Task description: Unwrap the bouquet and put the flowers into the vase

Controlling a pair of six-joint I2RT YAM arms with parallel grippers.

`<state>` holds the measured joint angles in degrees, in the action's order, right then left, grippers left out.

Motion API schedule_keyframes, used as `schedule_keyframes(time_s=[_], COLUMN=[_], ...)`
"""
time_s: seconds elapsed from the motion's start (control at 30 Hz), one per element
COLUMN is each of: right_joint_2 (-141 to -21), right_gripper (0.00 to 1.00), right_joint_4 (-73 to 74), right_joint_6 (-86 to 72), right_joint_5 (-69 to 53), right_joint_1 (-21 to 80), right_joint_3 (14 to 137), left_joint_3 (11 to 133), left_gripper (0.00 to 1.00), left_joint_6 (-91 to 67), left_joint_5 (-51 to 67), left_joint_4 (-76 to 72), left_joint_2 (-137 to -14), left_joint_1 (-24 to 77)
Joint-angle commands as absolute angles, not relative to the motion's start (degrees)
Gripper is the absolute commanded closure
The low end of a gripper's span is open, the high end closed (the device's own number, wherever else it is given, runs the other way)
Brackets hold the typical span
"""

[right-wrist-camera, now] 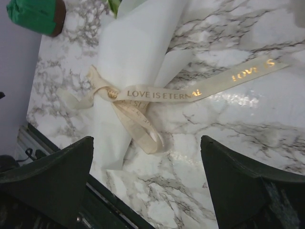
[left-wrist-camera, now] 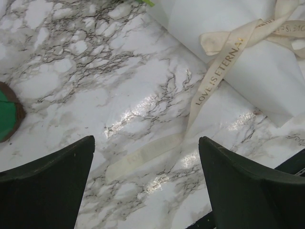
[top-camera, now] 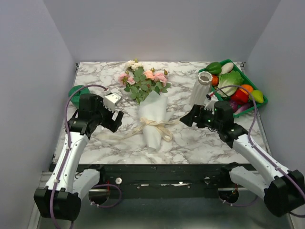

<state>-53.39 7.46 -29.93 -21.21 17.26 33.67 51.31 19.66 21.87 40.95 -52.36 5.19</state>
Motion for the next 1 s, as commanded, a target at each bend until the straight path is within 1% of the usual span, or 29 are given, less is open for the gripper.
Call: schedule_keyframes(time_s=[0.0, 0.03, 0.07, 0.13, 0.17, 0.2, 0.27, 0.3, 0.33, 0.37, 0.5, 0.53, 0.6, 0.7, 0.97], right_joint_2=[-58.5, -61.3, -62.7, -66.6, -67.6, -68.4, -69.8, -70.3, -71.0, -72.4, -75.0, -75.6, -77.8, -78.9, -74.9], right_gripper=[0.00, 0.00, 0.00, 0.00, 0.00, 0.00, 0.00, 0.00, 0.00, 0.00, 0.02, 0.10, 0.13, 0.14, 0.14], right_joint_4=[5.4, 5.7, 6.1, 10.4, 13.1, 18.9, 24.8, 27.4, 28.7, 29.0, 20.9, 20.3, 19.6, 18.5, 13.6], right_joint_6=[-30.5, -30.8, -31.3, -31.6, -32.8, -32.9, -36.7, -38.9, -41.0, -41.3, -31.7, -31.4, -31.6, -31.6, -32.3], right_joint_5=[-11.5, -9.9, -5.5, 0.4, 6.1, 16.2, 27.3, 34.7, 36.3, 37.3, 28.1, 28.1, 29.7, 31.3, 33.2], right_joint_1=[27.0, 28.6, 30.2, 34.9, 36.6, 39.5, 41.0, 41.0, 40.9, 40.9, 42.0, 42.4, 43.6, 45.5, 48.6], right_joint_3=[38.4, 39.2, 41.3, 44.2, 45.9, 49.6, 52.1, 52.7, 52.8, 52.4, 49.7, 48.9, 47.8, 46.1, 40.8], left_joint_3=[50.8, 50.8, 50.9, 51.2, 51.4, 51.5, 51.9, 52.0, 52.4, 52.6, 52.7, 52.4, 52.2, 52.1, 52.6], left_gripper=[0.01, 0.01, 0.01, 0.01, 0.01, 0.01, 0.01, 0.01, 0.01, 0.01, 0.01, 0.01, 0.01, 0.01, 0.04], left_joint_6=[22.5, 22.8, 23.6, 24.3, 24.9, 25.8, 26.7, 27.6, 28.1, 28.6, 29.4, 29.5, 29.7, 30.0, 32.7], left_joint_5=[25.5, 24.9, 24.7, 24.4, 24.9, 25.2, 26.2, 26.7, 27.2, 27.5, 27.5, 27.5, 27.4, 27.9, 31.5], left_joint_4=[40.9, 40.7, 40.5, 40.3, 40.4, 40.4, 40.3, 40.3, 40.4, 40.6, 39.6, 39.0, 37.8, 36.7, 35.8], left_joint_2=[-56.3, -57.1, -57.9, -60.4, -61.1, -61.7, -63.1, -63.6, -64.6, -65.1, -68.7, -70.0, -71.4, -73.9, -80.2], left_joint_1=[8.9, 10.7, 11.6, 13.4, 13.9, 14.1, 14.9, 15.0, 15.2, 15.6, 16.9, 17.0, 17.2, 17.7, 19.0])
